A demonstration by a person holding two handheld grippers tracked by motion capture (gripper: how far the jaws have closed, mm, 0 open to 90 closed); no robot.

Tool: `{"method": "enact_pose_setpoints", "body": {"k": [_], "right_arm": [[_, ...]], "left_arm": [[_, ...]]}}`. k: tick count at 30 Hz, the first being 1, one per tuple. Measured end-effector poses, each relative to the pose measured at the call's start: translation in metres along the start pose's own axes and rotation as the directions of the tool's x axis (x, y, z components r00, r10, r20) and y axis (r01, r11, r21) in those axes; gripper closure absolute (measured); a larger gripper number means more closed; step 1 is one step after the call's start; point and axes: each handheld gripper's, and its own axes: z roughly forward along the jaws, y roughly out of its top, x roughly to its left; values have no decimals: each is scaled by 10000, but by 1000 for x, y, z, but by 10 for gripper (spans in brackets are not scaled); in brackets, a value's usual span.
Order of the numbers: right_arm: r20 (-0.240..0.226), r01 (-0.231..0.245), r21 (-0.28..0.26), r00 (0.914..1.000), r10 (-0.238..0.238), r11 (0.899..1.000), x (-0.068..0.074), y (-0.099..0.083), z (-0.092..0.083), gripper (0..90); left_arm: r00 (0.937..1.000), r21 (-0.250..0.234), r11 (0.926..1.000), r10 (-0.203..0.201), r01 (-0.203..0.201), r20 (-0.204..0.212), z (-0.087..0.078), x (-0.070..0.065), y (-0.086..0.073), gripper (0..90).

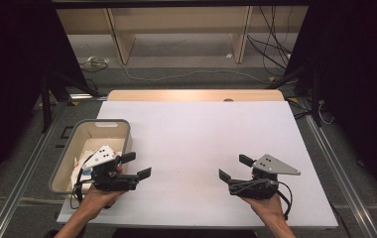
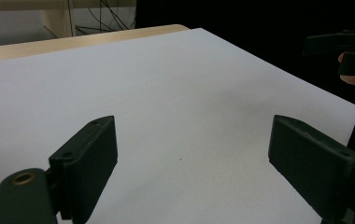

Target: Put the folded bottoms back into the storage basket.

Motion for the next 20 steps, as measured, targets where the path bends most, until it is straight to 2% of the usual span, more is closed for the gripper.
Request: {"method": "enact_pose_setpoints", "body": {"k": [8, 12, 20], "right_arm": [[-14, -119, -271, 9999, 119, 9996, -1, 0, -3, 145], [-15, -105, -308, 9999, 104, 9995, -1, 1, -3, 145], [65, -83, -403, 9999, 86, 9992, -2, 1, -3, 146]], "left_arm": [[9994, -62, 9995, 322, -322, 88, 2, -4, -2, 154], [9998, -235, 9995, 217, -216, 39, 1, -3, -2, 154], [9998, -75, 9998, 194, -193, 25, 4, -3, -2, 154]]}}
